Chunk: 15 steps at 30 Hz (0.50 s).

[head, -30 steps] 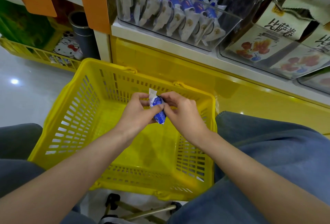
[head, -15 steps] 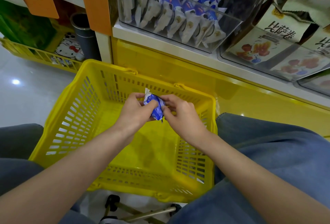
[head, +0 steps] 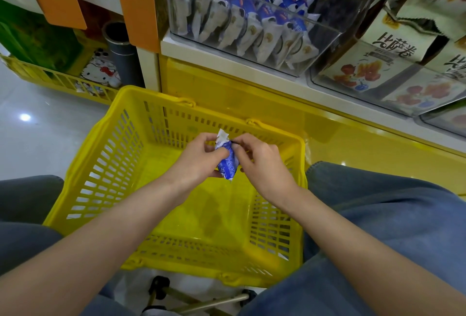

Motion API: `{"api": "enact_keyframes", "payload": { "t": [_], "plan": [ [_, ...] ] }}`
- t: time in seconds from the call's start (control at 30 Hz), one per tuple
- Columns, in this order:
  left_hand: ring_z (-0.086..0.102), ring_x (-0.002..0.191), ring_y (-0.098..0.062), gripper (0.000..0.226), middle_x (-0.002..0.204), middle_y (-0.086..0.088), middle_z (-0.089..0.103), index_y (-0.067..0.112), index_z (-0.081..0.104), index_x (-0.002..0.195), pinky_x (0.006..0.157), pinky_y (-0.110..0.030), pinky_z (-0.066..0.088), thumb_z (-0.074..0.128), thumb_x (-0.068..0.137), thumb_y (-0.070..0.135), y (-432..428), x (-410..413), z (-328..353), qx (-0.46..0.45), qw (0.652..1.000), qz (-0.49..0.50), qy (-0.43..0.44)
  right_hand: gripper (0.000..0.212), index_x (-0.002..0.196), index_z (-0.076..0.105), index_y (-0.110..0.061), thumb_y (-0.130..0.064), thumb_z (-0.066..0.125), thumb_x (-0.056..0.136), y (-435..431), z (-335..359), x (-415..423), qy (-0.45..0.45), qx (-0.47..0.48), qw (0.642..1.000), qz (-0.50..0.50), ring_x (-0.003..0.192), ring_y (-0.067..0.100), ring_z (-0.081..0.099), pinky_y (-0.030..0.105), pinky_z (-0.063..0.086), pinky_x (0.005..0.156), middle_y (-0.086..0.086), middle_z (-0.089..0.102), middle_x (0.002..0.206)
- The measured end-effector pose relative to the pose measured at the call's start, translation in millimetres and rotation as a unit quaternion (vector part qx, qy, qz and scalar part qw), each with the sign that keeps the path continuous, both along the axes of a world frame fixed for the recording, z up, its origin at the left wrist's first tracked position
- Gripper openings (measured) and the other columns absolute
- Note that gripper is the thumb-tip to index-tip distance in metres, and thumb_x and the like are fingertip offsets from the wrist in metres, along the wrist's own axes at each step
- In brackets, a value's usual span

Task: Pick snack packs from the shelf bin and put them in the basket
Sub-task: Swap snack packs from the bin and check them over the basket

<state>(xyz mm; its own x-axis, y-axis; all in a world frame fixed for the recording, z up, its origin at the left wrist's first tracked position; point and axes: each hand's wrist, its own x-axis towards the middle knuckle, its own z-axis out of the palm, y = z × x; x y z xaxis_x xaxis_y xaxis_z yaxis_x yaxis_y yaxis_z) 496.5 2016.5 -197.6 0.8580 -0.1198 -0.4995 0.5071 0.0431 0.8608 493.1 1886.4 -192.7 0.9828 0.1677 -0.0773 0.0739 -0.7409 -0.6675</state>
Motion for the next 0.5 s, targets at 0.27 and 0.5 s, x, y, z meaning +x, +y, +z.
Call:
{"api": "enact_keyframes", "payload": {
  "t": [0.27, 0.5],
  "plan": [
    [0.060, 0.084, -0.011, 0.015, 0.095, 0.001, 0.067, 0.016, 0.062, 0.101, 0.083, -0.030, 0.045, 0.052, 0.091, 0.023, 3.9, -0.9, 6.7, -0.085, 0.995, -0.050, 0.032, 0.026, 0.091, 0.061, 0.001, -0.012, 0.040, 0.098, -2.5, 6.9, 15.3, 0.128, 0.178, 0.971, -0.097, 0.078, 0.025, 0.055, 0.047, 0.048, 0.078, 0.033, 0.063, 0.098],
    [0.060, 0.056, -0.012, 0.029, 0.092, -0.008, 0.064, 0.007, 0.052, 0.117, 0.060, -0.023, 0.055, 0.057, 0.090, 0.016, 0.3, -1.7, 2.3, -0.028, 0.998, -0.032, -0.035, 0.047, 0.094, 0.065, -0.025, -0.058, 0.032, 0.086, 1.1, 18.2, 11.4, 0.167, 0.298, 0.936, -0.090, 0.099, 0.015, 0.065, 0.033, 0.052, 0.088, 0.000, 0.070, 0.101]
  ]
}}
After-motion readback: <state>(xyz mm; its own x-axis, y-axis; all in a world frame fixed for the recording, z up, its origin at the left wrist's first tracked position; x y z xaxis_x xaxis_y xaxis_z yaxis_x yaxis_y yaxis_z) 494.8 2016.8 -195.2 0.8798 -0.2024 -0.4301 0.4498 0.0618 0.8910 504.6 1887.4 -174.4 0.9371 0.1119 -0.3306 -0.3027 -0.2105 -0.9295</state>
